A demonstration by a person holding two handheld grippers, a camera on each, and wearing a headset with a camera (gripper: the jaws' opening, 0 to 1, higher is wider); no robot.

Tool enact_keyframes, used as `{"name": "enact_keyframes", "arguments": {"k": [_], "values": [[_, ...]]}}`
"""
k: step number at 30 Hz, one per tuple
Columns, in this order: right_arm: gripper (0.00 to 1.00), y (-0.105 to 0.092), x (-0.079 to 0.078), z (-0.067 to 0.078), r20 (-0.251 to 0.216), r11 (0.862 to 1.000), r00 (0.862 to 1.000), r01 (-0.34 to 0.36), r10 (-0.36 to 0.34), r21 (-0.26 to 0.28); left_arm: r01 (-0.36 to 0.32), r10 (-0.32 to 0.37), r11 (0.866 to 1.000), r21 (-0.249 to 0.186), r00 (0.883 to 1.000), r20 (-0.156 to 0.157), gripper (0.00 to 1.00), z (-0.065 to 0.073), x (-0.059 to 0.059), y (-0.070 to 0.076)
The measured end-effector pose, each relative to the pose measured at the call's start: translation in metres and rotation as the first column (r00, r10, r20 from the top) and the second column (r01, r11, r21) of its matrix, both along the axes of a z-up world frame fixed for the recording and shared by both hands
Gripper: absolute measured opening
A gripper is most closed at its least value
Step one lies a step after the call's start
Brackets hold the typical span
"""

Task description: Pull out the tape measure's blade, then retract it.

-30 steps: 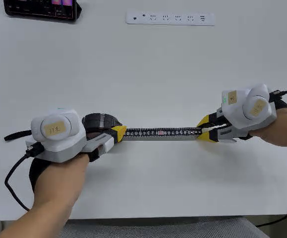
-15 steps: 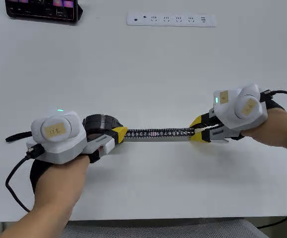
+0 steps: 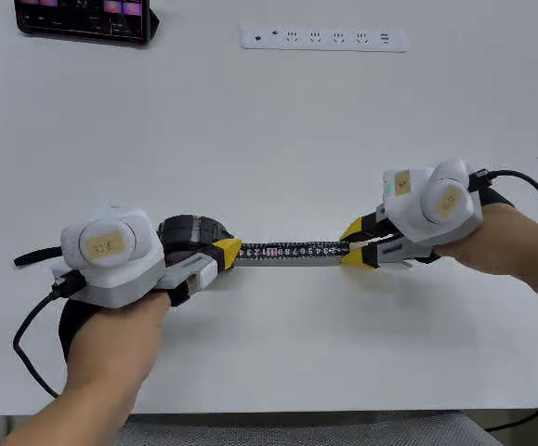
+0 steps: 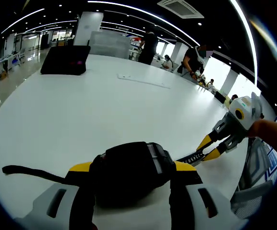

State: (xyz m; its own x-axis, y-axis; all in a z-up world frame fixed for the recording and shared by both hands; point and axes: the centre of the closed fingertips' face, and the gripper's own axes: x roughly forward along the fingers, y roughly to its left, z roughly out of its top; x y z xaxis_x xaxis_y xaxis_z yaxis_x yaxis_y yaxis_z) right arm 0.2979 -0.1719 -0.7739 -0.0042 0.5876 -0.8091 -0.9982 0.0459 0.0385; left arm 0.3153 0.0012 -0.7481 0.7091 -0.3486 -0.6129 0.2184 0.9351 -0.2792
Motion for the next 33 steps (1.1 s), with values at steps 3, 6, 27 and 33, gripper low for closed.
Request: {"name": "enact_keyframes", "arguments": {"k": [3, 6, 27, 33], "values": [[0.11, 0.003, 0.001, 0.0, -0.002, 1.0, 1.0, 0.0, 0.0, 0.005, -0.001, 0.001, 1.0, -0.001, 1.0, 0.0, 0.59, 0.0, 0.0, 0.0], [0.11, 0.005, 0.001, 0.0, -0.005, 1.0, 1.0, 0.001, -0.001, 0.01, -0.001, 0.001, 1.0, -0.002, 1.0, 0.001, 0.59, 0.0, 0.0, 0.0], [0.11, 0.029, -0.001, -0.003, -0.027, 0.999, 1.0, -0.002, 0.003, 0.041, 0.003, -0.003, 1.0, -0.017, 1.0, 0.002, 0.59, 0.0, -0.001, 0.0], [0.11, 0.034, -0.002, -0.003, -0.033, 0.999, 0.999, -0.003, 0.004, 0.045, 0.006, -0.006, 1.0, -0.014, 1.0, 0.0, 0.59, 0.0, -0.002, 0.0]]}}
